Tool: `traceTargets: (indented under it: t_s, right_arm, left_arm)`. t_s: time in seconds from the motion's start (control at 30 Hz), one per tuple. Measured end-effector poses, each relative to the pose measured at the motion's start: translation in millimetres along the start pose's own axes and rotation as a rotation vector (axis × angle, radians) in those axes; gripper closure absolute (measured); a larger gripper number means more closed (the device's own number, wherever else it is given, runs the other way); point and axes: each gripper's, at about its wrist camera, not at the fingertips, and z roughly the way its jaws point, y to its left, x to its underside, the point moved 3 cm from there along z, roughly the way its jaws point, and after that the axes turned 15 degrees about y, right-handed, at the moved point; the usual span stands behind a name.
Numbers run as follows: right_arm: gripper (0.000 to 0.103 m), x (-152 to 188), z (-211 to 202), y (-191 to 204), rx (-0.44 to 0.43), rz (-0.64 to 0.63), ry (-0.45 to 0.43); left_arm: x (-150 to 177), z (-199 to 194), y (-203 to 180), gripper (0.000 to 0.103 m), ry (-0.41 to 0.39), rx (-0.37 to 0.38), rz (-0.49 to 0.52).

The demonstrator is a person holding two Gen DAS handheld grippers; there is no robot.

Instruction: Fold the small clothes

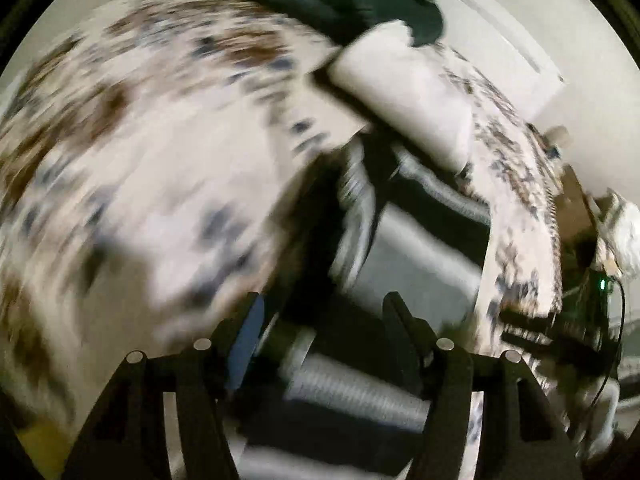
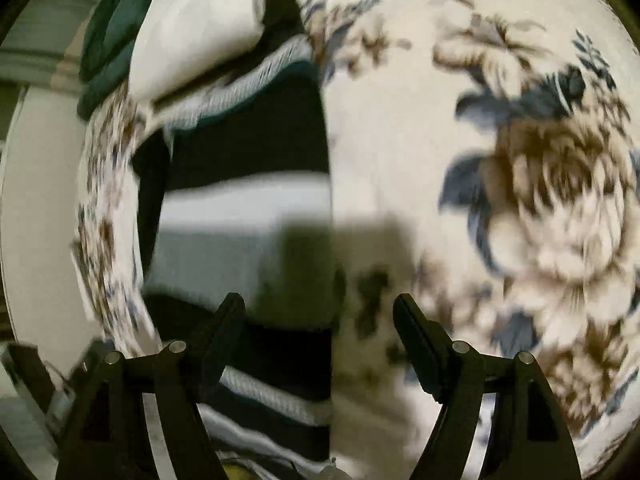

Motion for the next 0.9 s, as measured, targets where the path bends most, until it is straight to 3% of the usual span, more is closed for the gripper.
traceTargets:
  t_s: [0.13, 0.23, 0.27, 0.3, 0.33, 0.37, 0.4, 0.43, 0.53, 0.67, 0.7, 0.8, 0.83, 0.9]
  right_arm:
    - [0.025, -56, -6, -3, -0.052, 0.066, -0.072]
    - [0.025, -104, 0, -7, -0.065, 0.13, -0.107]
    - [0.025, -116, 5, -5, -0.07, 0.148, -0.108]
    - [0.026, -129, 10, -5, -0.075, 0.171, -0.109]
    - [0.041, -141, 14, -6, -0.099, 0.183, -0.11]
    - [0.077, -151, 18, -3, -0.096, 0.18, -0.101]
    - [0.092, -156, 20, 0, -0.082, 0.176, -0.102]
    - [0.098, -160, 19, 5, -0.068, 0.168, -0.121]
    - [0.099, -168, 8, 20, -0.006, 0.119, -0.193]
    - [0.098, -180, 30, 25, 0.052, 0.151, -0.122]
    - [0.096, -180, 33, 27, 0.073, 0.148, -0.107]
    - [0.072, -167, 24, 33, 0.07, 0.124, -0.116]
    - [0.058, -158, 21, 33, 0.069, 0.121, -0.12]
    - [0.054, -132, 12, 29, 0.06, 0.11, -0.142]
  left_arm:
    - [-91, 53, -21, 0.044, 0.088, 0.042, 0.078]
    - [-135, 99, -28, 0.047, 0.174, 0.042, 0.132]
    - [-144, 110, -29, 0.058, 0.189, 0.062, 0.156]
    - [-149, 115, -30, 0.093, 0.195, 0.09, 0.177]
    - [-153, 118, -30, 0.094, 0.205, 0.098, 0.196]
    - [-156, 115, -27, 0.094, 0.196, 0.127, 0.202]
    - [-157, 107, -21, 0.095, 0.174, 0.168, 0.201]
    - [-158, 100, -16, 0.095, 0.161, 0.19, 0.195]
    - [-167, 92, 10, 0.095, 0.146, 0.227, 0.173]
    - [-181, 120, 32, 0.089, 0.241, 0.279, 0.105]
    - [-179, 118, 34, 0.08, 0.258, 0.291, 0.104]
    - [-162, 100, 41, 0.054, 0.275, 0.291, 0.101]
    - [-153, 91, 44, 0.049, 0.271, 0.308, 0.094]
    - [-132, 77, 48, 0.043, 0.267, 0.341, 0.075]
